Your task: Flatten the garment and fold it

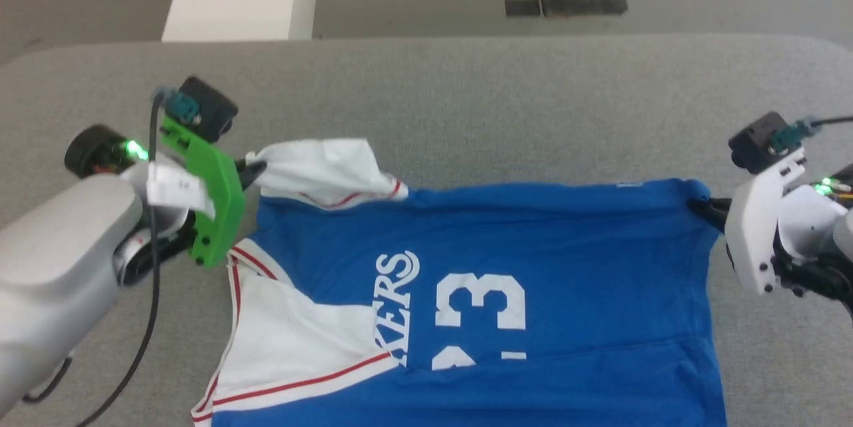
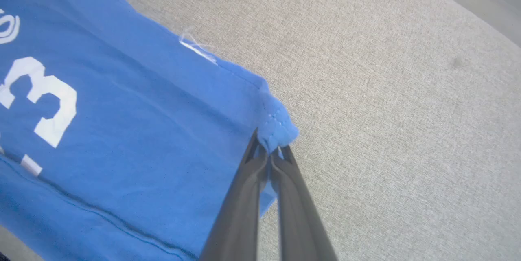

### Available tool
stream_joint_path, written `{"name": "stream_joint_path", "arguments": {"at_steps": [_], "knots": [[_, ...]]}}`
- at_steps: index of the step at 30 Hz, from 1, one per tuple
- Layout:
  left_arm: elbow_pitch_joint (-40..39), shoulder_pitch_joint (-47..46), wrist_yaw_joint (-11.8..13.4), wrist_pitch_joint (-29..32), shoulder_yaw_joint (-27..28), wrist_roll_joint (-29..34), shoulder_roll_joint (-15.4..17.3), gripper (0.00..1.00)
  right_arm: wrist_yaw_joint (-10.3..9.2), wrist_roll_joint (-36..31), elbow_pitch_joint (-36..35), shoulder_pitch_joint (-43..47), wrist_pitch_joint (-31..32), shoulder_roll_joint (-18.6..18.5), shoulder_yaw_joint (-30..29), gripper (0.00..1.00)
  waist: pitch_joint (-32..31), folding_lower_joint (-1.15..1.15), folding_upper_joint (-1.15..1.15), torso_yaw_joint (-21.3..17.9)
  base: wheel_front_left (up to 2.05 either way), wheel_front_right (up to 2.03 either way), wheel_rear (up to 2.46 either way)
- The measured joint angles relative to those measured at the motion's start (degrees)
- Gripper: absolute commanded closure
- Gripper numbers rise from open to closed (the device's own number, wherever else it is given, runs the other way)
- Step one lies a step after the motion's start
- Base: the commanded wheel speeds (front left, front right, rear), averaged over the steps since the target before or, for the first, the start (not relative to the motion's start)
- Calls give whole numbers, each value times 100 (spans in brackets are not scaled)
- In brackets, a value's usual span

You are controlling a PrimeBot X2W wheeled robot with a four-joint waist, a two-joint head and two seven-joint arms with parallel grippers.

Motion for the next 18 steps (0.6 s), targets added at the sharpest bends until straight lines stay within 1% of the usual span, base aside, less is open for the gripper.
{"name": "stream_joint_path", "arguments": {"at_steps": [7,12,14,18], "knots": [[-1082,865,437,-169,1,10,515,100,0,65,-485,621,-512,-335,57,100,-481,0,0,53,0,0,0],[-1700,1703,834,-256,-2,5,839,100,-1,77,-742,1254,-761,-497,-20,100,-683,0,0,125,0,0,0],[-1830,2007,977,-363,-3,-90,892,100,0,96,-795,1513,-846,-533,-120,100,-705,0,0,163,0,0,0],[-1879,2567,1165,-420,-8,-157,907,100,0,88,-883,1944,-911,-548,-286,100,-690,0,0,192,0,0,0]]}}
